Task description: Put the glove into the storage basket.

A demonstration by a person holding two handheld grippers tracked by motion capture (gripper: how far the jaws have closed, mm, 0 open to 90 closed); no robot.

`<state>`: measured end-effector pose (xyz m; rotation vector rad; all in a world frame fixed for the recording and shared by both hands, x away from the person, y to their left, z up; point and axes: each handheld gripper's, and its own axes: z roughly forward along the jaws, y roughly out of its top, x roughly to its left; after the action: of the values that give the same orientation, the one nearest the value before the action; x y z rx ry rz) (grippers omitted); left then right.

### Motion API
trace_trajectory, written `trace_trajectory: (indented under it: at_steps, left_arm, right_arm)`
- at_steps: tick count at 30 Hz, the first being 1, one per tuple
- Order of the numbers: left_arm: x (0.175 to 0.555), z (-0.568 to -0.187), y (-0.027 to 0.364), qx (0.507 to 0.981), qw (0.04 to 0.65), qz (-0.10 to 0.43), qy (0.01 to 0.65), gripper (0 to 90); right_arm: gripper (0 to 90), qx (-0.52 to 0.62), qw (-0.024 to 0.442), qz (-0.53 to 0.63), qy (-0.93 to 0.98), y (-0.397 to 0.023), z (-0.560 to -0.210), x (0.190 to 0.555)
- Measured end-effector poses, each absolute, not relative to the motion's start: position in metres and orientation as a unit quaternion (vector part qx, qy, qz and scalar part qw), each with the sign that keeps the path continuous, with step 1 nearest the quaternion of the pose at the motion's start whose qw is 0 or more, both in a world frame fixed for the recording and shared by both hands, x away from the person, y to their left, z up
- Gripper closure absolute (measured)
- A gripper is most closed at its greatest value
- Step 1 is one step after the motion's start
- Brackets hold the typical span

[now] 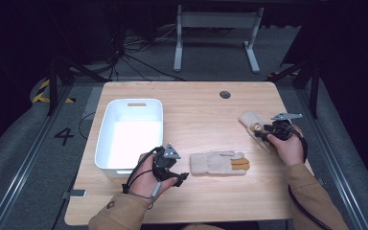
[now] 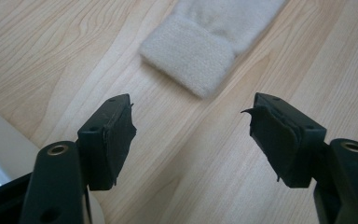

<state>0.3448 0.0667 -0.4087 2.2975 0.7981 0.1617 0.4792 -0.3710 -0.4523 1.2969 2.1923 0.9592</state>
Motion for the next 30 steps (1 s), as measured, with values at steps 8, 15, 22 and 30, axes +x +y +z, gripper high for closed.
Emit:
trace_trajectory:
  at_steps: [8, 15, 22, 30]
  left_arm:
    - [0.345, -0.409, 0.066, 0.886, 0.343, 0.063, 0.305, 30.9]
    - [0.345, -0.41, 0.065, 0.886, 0.344, 0.061, 0.304, 30.9]
    - [0.345, -0.409, 0.066, 0.886, 0.344, 0.062, 0.305, 31.1]
    - [0.346, -0.408, 0.066, 0.885, 0.346, 0.061, 0.306, 30.9]
  right_arm:
    - [52.0, 0.47, 0.204, 0.34, 0.788, -0.371, -0.456, 0.48]
    - [64.4, 0.464, 0.209, 0.337, 0.792, -0.37, -0.456, 0.477]
    - [68.1, 0.458, 0.212, 0.332, 0.797, -0.368, -0.451, 0.475]
    - [68.2, 0.442, 0.221, 0.35, 0.796, -0.365, -0.434, 0.467]
